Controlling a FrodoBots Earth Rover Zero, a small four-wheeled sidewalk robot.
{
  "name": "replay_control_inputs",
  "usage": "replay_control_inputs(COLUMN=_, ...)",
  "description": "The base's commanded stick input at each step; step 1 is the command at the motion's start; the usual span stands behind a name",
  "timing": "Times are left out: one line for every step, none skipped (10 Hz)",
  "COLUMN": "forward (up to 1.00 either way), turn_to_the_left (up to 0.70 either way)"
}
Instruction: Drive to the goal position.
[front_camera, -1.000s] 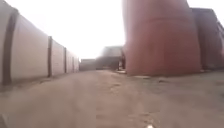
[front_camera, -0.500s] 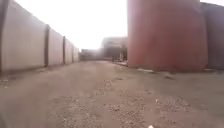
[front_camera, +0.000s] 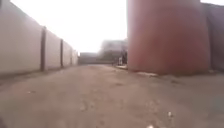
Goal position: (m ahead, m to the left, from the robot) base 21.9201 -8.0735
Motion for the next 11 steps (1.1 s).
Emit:
replay_control_inputs(forward=0.70, turn_to_the_left=0.00)
replay_control_inputs(forward=0.70, turn_to_the_left=0.00)
replay_control_inputs(forward=0.70, turn_to_the_left=0.00)
replay_control_inputs(forward=0.70, turn_to_the_left=0.00)
replay_control_inputs(forward=0.70, turn_to_the_left=0.00)
replay_control_inputs(forward=0.70, turn_to_the_left=0.00)
replay_control_inputs(forward=0.70, turn_to_the_left=0.00)
replay_control_inputs(forward=0.70, turn_to_the_left=0.00)
replay_control_inputs(forward=0.70, turn_to_the_left=0.00)
replay_control_inputs(forward=0.70, turn_to_the_left=0.00)
replay_control_inputs(forward=0.70, turn_to_the_left=0.00)
